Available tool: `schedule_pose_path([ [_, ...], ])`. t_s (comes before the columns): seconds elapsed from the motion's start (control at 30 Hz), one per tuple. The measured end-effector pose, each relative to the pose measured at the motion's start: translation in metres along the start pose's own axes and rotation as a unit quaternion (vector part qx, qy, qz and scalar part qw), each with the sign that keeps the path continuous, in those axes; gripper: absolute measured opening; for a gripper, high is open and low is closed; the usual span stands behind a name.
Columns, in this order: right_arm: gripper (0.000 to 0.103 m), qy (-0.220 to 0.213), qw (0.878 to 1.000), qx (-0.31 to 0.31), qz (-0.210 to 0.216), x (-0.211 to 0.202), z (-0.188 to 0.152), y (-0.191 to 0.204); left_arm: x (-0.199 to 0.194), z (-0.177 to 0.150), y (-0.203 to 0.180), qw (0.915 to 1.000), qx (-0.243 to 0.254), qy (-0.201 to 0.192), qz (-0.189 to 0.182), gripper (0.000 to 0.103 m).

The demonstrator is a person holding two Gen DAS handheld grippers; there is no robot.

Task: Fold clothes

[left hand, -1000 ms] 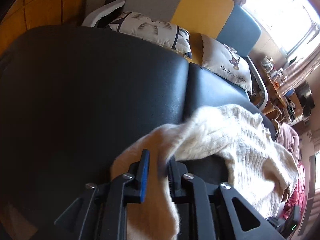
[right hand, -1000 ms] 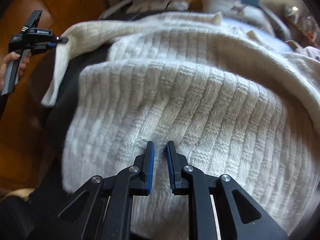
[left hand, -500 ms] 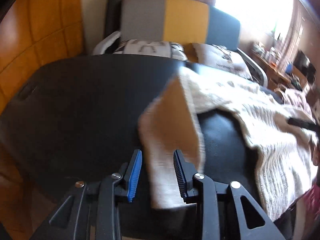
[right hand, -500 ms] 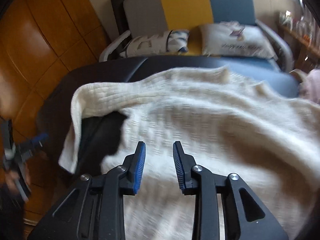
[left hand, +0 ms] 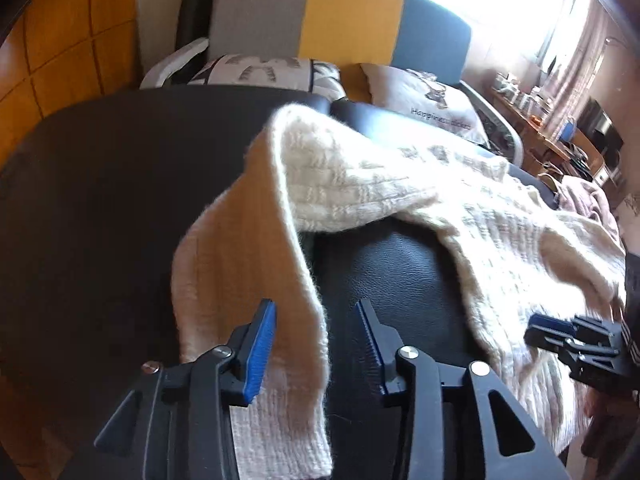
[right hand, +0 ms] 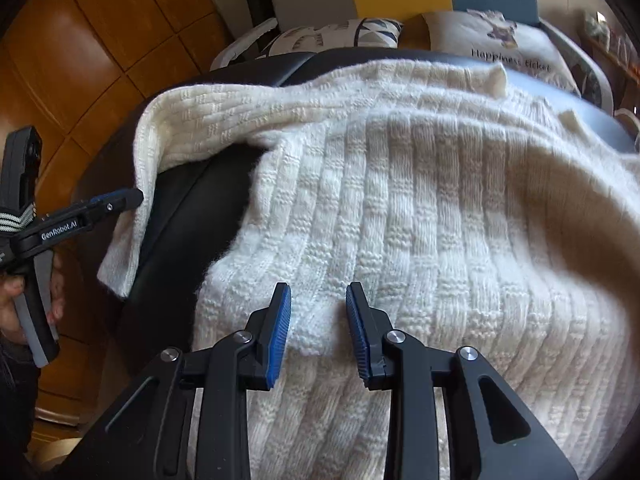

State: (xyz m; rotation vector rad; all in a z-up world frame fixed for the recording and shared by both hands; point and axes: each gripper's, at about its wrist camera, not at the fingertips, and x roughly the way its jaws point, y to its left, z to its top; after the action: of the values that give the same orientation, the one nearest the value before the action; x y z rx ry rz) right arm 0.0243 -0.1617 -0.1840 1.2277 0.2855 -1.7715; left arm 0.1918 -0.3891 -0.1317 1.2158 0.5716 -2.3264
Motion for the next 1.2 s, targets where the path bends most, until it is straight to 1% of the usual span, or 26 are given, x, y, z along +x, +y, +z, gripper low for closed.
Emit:
schedule_pose_path([
  [0.13,0.032,0.002,1.0,0.001,0.011,0.002,-0.002,-0.003,0.016,0.008,-0.003,0.9986,-0.011,0.011,0.05,0.041],
  [0.17,0.032,0.002,1.0,0.001,0.013,0.002,-0.003,-0.003,0.022,0.01,-0.002,0.9973,-0.014,0.017,0.07,0.04],
  [0.2,0.032,0.001,1.0,0.001,0.013,0.002,-0.003,-0.004,0.026,0.012,-0.002,0.9958,-0.019,0.021,0.087,0.037],
  [0.27,0.032,-0.002,1.0,0.003,0.014,0.002,-0.003,-0.004,0.028,0.012,0.001,0.9937,-0.031,0.024,0.105,0.01],
  [0.3,0.032,-0.003,1.0,0.004,0.014,0.001,-0.003,-0.004,0.028,0.012,0.001,0.9931,-0.035,0.023,0.109,0.006],
  [0.37,0.032,-0.005,1.0,0.001,0.013,0.001,-0.004,-0.004,0.02,0.011,0.003,0.9942,-0.038,0.01,0.101,0.005],
  [0.4,0.032,-0.005,1.0,0.002,0.012,0.001,-0.004,-0.004,0.014,0.01,0.006,0.9951,-0.044,0.003,0.089,0.005],
  [0.43,0.032,-0.005,1.0,0.001,0.011,0.001,-0.004,-0.003,0.007,0.01,0.01,0.9963,-0.053,-0.002,0.068,0.005],
  [0.5,0.032,-0.008,1.0,-0.009,0.006,-0.003,-0.003,-0.001,-0.012,0.013,0.02,0.9971,-0.075,-0.006,0.009,0.004],
  [0.53,0.032,-0.016,1.0,-0.011,0.01,-0.01,-0.002,0.0,-0.027,0.016,0.025,0.9958,-0.084,-0.011,-0.034,0.004],
  [0.57,0.032,-0.025,1.0,-0.013,0.013,-0.017,-0.001,0.0,-0.041,0.02,0.029,0.9927,-0.088,-0.015,-0.08,0.005],
  [0.63,0.032,-0.056,0.998,-0.004,0.03,-0.039,0.006,-0.007,-0.065,0.025,0.043,0.9816,-0.108,-0.027,-0.155,0.005],
  [0.7,0.032,-0.086,0.995,0.005,0.047,-0.06,0.013,-0.014,-0.073,0.029,0.067,0.9708,-0.14,-0.024,-0.193,0.005],
  [0.73,0.032,-0.1,0.994,0.014,0.046,-0.069,0.022,-0.023,-0.072,0.029,0.077,0.9687,-0.154,-0.025,-0.193,0.005],
  [0.77,0.032,-0.104,0.994,0.014,0.031,-0.072,0.033,-0.03,-0.068,0.029,0.087,0.9698,-0.16,-0.021,-0.183,0.005],
  [0.8,0.031,-0.106,0.994,0.014,0.016,-0.075,0.044,-0.036,-0.064,0.027,0.096,0.9722,-0.165,-0.016,-0.165,0.005],
  [0.83,0.032,-0.107,0.994,0.004,-0.004,-0.075,0.059,-0.042,-0.057,0.025,0.1,0.9764,-0.165,-0.005,-0.14,0.005],
  [0.87,0.032,-0.105,0.994,-0.006,-0.023,-0.072,0.076,-0.047,-0.05,0.021,0.102,0.9787,-0.161,0.01,-0.128,0.005],
  [0.9,0.032,-0.1,0.994,-0.009,-0.033,-0.066,0.091,-0.052,-0.045,0.017,0.103,0.9791,-0.161,0.022,-0.122,0.005],
  [0.93,0.032,-0.082,0.996,-0.015,-0.038,-0.052,0.106,-0.055,-0.039,0.013,0.103,0.9783,-0.163,0.032,-0.124,0.005],
  [0.97,0.032,-0.064,0.997,-0.021,-0.043,-0.037,0.12,-0.059,-0.037,0.011,0.102,0.976,-0.163,0.038,-0.139,0.005],
  [1.0,0.032,-0.05,0.997,-0.024,-0.049,-0.022,0.131,-0.061,-0.036,0.009,0.102,0.9713,-0.167,0.038,-0.165,0.005],
  [1.03,0.032,-0.036,0.997,-0.028,-0.056,-0.006,0.141,-0.064,-0.038,0.008,0.103,0.9632,-0.175,0.029,-0.202,0.005],
  [1.07,0.031,-0.017,0.998,-0.03,-0.057,0.016,0.153,-0.066,-0.042,0.011,0.106,0.9582,-0.178,0.02,-0.223,0.005],
  [1.17,0.032,0.024,0.996,-0.041,-0.077,0.067,0.17,-0.065,-0.046,0.026,0.117,0.9519,-0.194,0.003,-0.238,0.005],
  [1.2,0.034,0.029,0.995,-0.045,-0.083,0.08,0.172,-0.063,-0.048,0.031,0.121,0.9496,-0.199,-0.003,-0.243,0.005],
])
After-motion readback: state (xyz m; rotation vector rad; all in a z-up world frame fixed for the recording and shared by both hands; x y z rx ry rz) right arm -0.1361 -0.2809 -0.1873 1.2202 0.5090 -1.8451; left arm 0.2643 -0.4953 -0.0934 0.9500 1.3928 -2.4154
